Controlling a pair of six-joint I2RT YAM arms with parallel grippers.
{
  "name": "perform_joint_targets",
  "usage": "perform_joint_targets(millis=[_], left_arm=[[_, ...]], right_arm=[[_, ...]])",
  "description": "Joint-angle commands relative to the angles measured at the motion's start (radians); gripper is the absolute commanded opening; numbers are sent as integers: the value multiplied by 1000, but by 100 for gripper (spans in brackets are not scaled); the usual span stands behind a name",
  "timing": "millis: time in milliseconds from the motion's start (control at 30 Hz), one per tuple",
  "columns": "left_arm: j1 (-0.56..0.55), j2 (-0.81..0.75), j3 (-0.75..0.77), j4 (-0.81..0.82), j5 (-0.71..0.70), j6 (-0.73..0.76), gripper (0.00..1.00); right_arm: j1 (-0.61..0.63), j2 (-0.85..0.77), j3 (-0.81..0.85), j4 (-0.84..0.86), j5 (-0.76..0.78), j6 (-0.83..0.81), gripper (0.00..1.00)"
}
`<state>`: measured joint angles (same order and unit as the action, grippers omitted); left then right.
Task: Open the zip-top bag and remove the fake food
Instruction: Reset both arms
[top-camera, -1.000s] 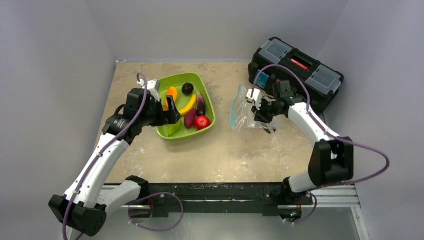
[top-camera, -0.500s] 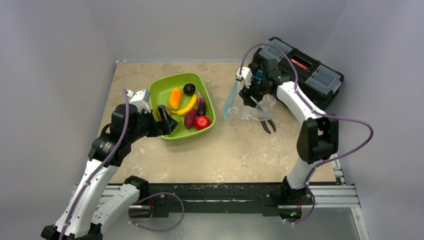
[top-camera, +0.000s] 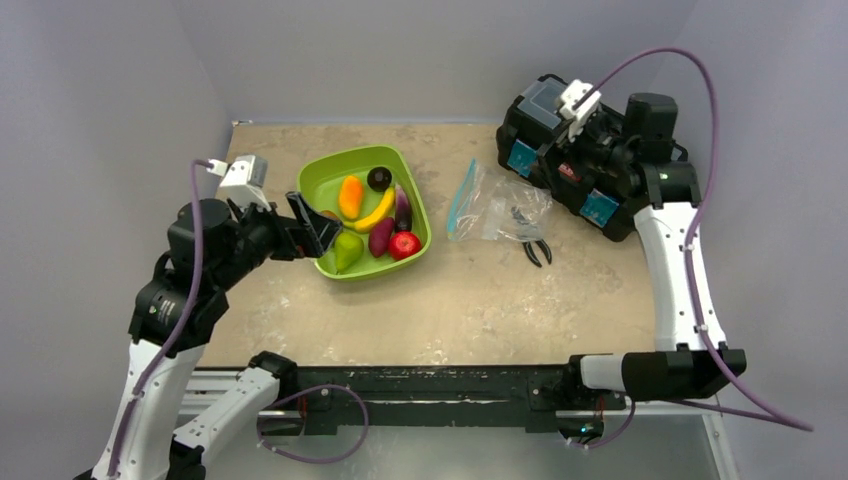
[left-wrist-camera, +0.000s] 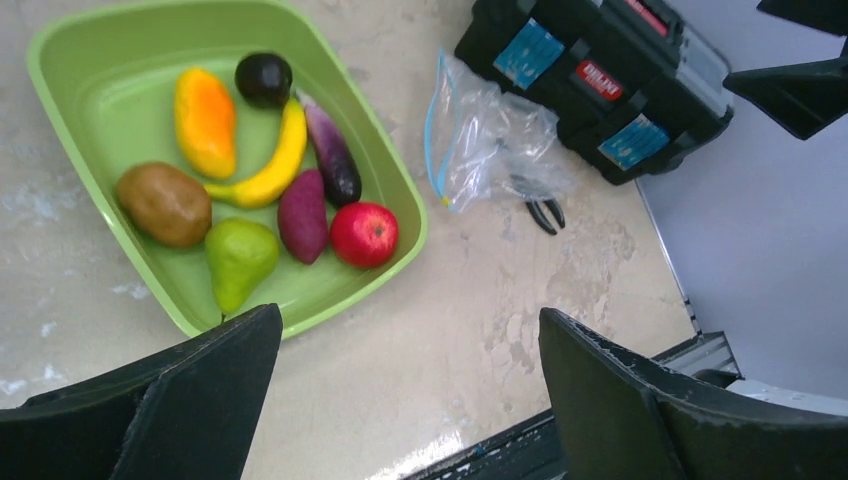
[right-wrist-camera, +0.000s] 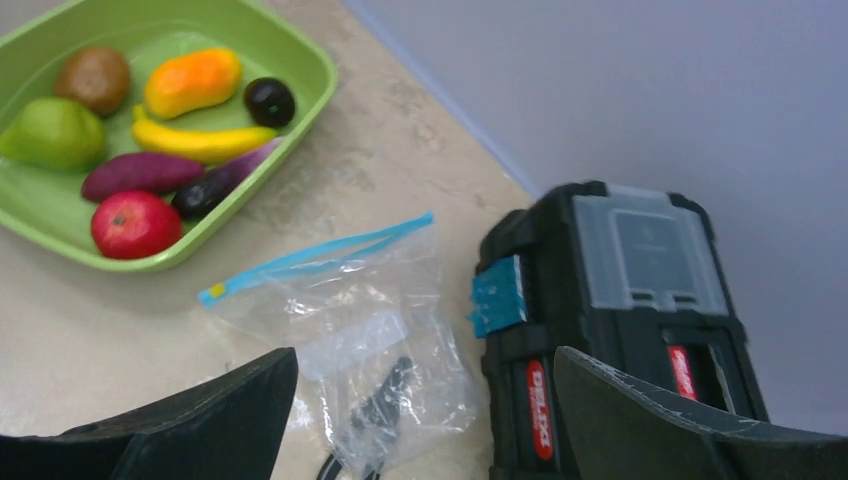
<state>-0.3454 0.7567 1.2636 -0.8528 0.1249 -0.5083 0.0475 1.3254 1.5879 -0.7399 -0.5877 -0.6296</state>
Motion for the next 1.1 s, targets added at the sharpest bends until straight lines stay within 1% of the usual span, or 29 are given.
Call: perform_joint_targets(millis=[0, 133, 267, 300, 367, 467, 733, 933, 1067], left_arm=[[8, 5, 130, -40, -41, 76, 100], [9, 9, 211, -79, -75, 123, 100], [8, 13, 281, -121, -106, 169, 100], [9, 16, 293, -132, -109, 177, 100], [8, 25, 316, -151, -113, 190, 100], [8, 35, 338, -167, -112, 196, 100], [8, 12, 332, -188, -110, 192, 100], [8, -47, 252, -190, -111, 166, 100], [8, -67, 234, -192, -119, 162, 100]], right_arm=[[-37, -25, 77, 27, 121, 284, 99], [-44, -54, 138, -50, 78, 286, 99], [-45, -100, 162, -40, 89, 329, 99], [-71, -107, 168, -50, 77, 323, 99], [-90, -126, 164, -67, 32, 292, 99], [-110, -151, 144, -68, -8, 290, 99], [-139, -209, 120, -6, 32, 410, 99], [-158, -233, 79, -2, 3, 418, 99], [-166, -219, 78, -3, -23, 421, 99]])
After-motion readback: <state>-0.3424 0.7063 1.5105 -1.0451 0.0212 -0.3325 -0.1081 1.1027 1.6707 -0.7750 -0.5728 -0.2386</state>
